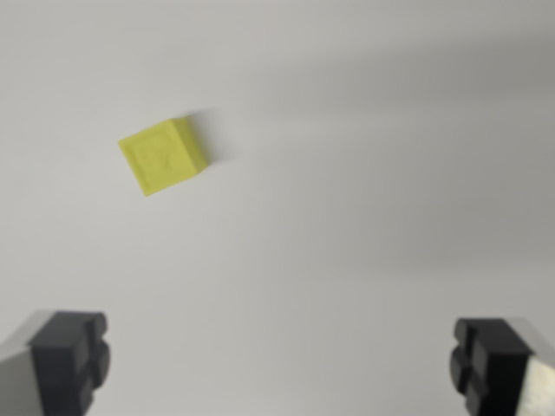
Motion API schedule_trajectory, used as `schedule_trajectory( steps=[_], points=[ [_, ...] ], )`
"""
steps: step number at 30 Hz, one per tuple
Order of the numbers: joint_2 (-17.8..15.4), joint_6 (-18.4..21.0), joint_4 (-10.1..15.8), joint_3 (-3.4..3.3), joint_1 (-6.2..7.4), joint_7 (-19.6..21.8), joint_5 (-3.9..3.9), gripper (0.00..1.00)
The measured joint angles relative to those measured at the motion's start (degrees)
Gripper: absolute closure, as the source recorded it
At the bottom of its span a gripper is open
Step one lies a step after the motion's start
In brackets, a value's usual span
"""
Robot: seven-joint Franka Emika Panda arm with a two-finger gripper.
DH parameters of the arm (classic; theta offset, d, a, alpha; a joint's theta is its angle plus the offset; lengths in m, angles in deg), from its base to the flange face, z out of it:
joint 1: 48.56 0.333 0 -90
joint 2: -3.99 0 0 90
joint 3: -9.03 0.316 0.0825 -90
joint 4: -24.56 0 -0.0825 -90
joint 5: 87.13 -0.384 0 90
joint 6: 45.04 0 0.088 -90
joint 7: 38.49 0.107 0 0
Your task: Pick yellow cube
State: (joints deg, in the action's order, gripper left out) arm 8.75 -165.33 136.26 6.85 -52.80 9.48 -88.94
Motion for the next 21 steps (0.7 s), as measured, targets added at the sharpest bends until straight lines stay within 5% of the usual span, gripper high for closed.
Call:
schedule_trajectory(
  steps=[21],
  points=[
    [0.9,-1.3,0.7,0.01,0.57,-0.8,0.00,0.00]
  ],
)
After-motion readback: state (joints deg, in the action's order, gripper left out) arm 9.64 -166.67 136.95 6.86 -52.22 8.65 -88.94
